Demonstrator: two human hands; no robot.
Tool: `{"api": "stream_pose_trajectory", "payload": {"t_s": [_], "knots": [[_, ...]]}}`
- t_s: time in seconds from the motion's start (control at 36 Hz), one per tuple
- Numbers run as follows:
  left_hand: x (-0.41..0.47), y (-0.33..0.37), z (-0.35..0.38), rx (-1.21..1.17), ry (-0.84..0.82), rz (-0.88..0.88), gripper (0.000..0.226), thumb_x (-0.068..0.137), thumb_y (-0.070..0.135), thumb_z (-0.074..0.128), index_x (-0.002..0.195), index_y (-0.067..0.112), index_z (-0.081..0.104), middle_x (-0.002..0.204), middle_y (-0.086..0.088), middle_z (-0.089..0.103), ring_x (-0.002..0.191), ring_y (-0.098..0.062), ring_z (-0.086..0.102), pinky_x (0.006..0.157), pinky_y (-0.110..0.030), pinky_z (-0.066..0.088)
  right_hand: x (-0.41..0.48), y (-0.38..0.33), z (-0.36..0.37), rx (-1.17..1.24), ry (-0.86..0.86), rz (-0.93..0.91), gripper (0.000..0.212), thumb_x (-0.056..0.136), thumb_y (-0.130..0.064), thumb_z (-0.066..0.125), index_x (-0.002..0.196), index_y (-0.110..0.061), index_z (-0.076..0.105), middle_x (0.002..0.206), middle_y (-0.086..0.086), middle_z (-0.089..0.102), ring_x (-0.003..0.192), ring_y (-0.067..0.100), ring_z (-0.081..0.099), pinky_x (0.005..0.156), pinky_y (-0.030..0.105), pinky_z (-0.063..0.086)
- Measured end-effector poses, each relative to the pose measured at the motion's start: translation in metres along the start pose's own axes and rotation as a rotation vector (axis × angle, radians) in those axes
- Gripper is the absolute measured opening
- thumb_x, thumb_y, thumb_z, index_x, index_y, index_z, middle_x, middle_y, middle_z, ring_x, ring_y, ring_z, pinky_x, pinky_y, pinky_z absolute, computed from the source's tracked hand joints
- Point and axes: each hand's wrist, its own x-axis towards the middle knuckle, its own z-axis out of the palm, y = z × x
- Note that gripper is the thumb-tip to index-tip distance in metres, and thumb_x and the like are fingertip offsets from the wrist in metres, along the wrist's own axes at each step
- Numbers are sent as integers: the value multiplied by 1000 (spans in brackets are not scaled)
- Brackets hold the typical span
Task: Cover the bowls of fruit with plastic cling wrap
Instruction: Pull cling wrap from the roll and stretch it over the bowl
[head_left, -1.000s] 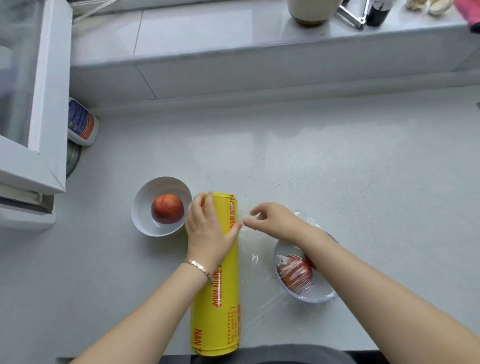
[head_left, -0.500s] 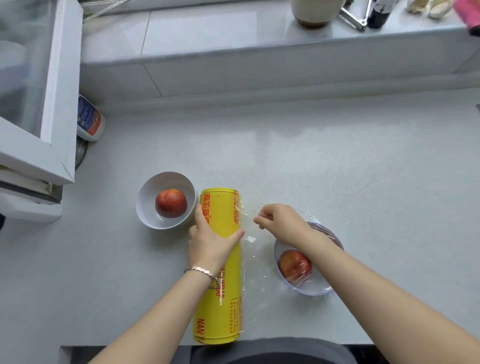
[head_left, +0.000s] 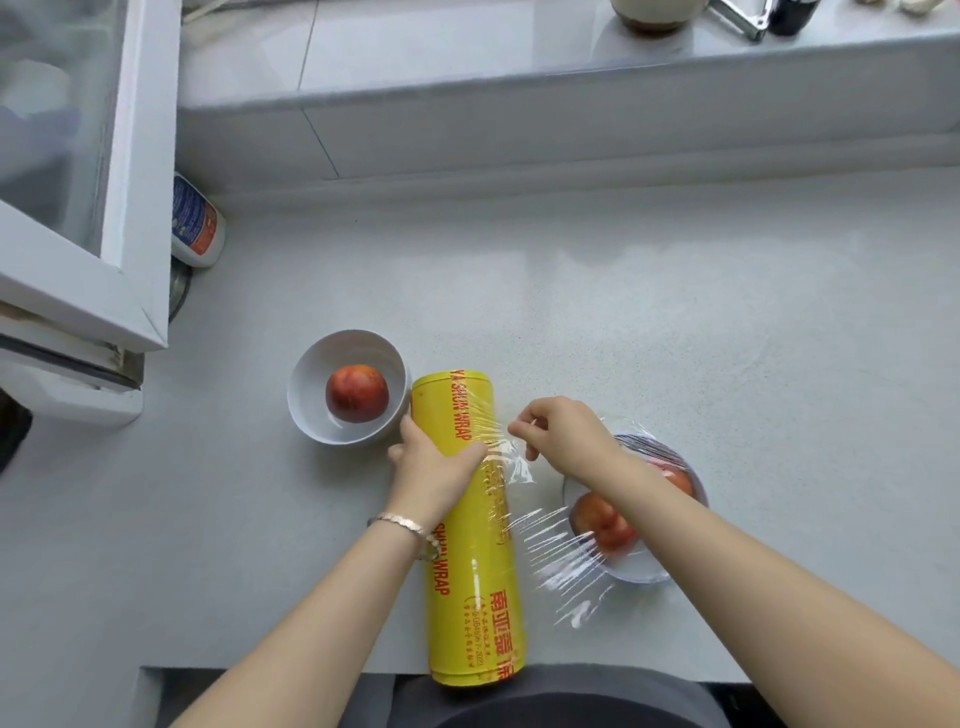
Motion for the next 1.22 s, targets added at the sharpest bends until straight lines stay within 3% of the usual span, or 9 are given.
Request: {"api": "stream_pose_trajectory", "payload": {"t_s": [0.17, 0.44, 0.53, 0.67, 0.81, 0.94, 1.03, 1.08, 1.22], "knots": [[2, 14, 13, 86, 143, 51, 118, 65, 59, 72, 147, 11, 1, 147, -19, 24, 133, -36, 32, 106, -45, 32, -2, 2, -4, 6, -18, -46, 31, 86, -35, 60, 60, -18, 56, 54, -11, 53, 49, 2, 43, 47, 13, 32], [11, 7, 11, -6, 202, 67, 105, 64, 48, 79, 143, 15, 18, 142, -13, 37, 126, -30, 42, 101, -39, 37, 10, -4, 11, 17, -7, -8, 28, 84, -27, 57, 59, -14, 54, 92, 12, 71, 88, 26, 63, 79, 35, 50], [14, 3, 8, -36, 206, 75, 101, 64, 46, 80, 141, 15, 23, 139, -11, 41, 124, -27, 45, 98, -34, 38, 14, -8, 17, 44, 2, -37, 38, 81, -20, 58, 50, -14, 38, 59, 7, 55, 70, 26, 53, 62, 32, 38], [16, 0, 7, -60, 197, 88, 99, 64, 45, 80, 140, 15, 24, 137, -9, 43, 121, -25, 47, 94, -31, 38, 19, -7, 17, 58, 27, -61, 47, 78, -13, 58, 46, -17, 24, 50, 1, 28, 66, 25, 49, 58, 30, 23], [19, -7, 4, -93, 177, 86, 99, 61, 48, 81, 139, 17, 27, 132, -7, 49, 115, -24, 52, 97, -37, 43, 26, -5, 24, 3, 88, -71, 43, 73, -4, 53, 45, -18, 23, 54, 17, 44, 69, 33, 58, 57, 30, 30], [22, -11, 0, -130, 157, 85, 95, 63, 46, 80, 138, 18, 29, 127, -5, 53, 110, -22, 55, 94, -37, 46, 30, -11, 17, -49, -3, 10, 33, 76, -12, 57, 48, -17, 40, 66, 12, 58, 70, 27, 54, 56, 28, 36], [23, -12, 0, -134, 160, 97, 93, 65, 46, 79, 138, 18, 28, 128, -5, 53, 110, -22, 55, 92, -34, 44, 21, -7, 2, -80, -38, 16, 5, 78, -18, 58, 83, -17, 59, 87, 2, 61, 84, 21, 58, 74, 30, 45], [23, -12, 0, -134, 162, 106, 92, 66, 45, 78, 138, 17, 28, 127, -5, 53, 109, -22, 55, 88, -31, 43, 16, -6, -5, -68, -84, -16, 26, 80, -9, 52, 100, -20, 64, 99, 2, 65, 90, 19, 59, 84, 31, 47], [24, -13, 0, -144, 157, 115, 92, 66, 45, 78, 138, 17, 27, 128, -6, 53, 108, -22, 55, 90, -33, 44, 3, -13, -5, -86, -160, -104, 37, 80, -1, 43, 91, -19, 73, 102, 6, 71, 99, 20, 62, 91, 33, 47]]}}
